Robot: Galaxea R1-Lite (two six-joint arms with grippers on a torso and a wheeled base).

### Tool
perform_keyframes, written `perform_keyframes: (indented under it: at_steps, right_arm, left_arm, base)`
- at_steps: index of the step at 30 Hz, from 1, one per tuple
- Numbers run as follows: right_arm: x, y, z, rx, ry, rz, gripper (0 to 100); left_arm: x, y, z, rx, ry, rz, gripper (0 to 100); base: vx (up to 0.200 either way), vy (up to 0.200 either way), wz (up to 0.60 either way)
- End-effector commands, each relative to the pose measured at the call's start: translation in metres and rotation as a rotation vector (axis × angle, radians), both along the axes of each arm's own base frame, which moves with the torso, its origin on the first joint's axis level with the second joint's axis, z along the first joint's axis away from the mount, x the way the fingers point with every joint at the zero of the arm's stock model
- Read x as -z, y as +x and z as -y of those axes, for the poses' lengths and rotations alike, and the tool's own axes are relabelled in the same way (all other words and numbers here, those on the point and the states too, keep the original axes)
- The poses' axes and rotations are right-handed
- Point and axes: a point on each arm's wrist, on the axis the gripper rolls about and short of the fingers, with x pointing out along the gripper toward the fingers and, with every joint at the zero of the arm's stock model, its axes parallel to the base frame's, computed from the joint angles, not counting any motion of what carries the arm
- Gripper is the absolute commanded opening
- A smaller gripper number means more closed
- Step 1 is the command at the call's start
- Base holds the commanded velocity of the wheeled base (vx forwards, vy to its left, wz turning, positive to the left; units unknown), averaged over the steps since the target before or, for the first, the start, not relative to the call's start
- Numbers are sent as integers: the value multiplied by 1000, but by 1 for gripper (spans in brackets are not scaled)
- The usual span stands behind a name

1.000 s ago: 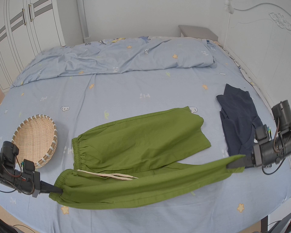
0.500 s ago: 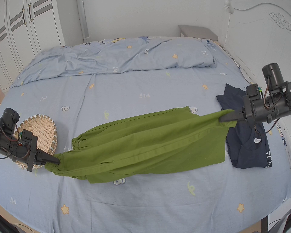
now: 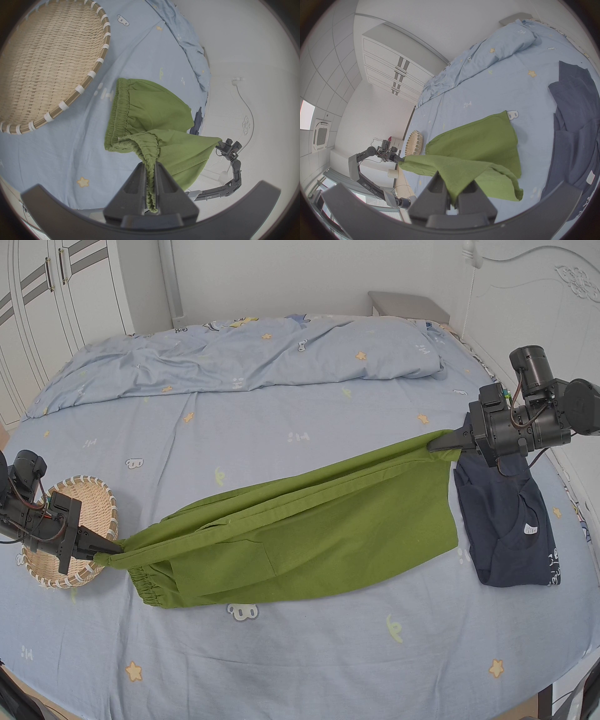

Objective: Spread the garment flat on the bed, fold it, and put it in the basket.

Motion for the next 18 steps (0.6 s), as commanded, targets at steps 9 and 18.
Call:
perform_keyframes:
  at_steps: [9,18]
  right_arm:
    - [23,39,7,25,2,20,0]
    - [29,60,-1,11,7,49,0]
  left_arm:
    - [16,24,-7,0,-10,-34,0]
    - [14,35,-8,7,-6,-20,0]
  base:
    - [0,0,0]
    - [0,0,0]
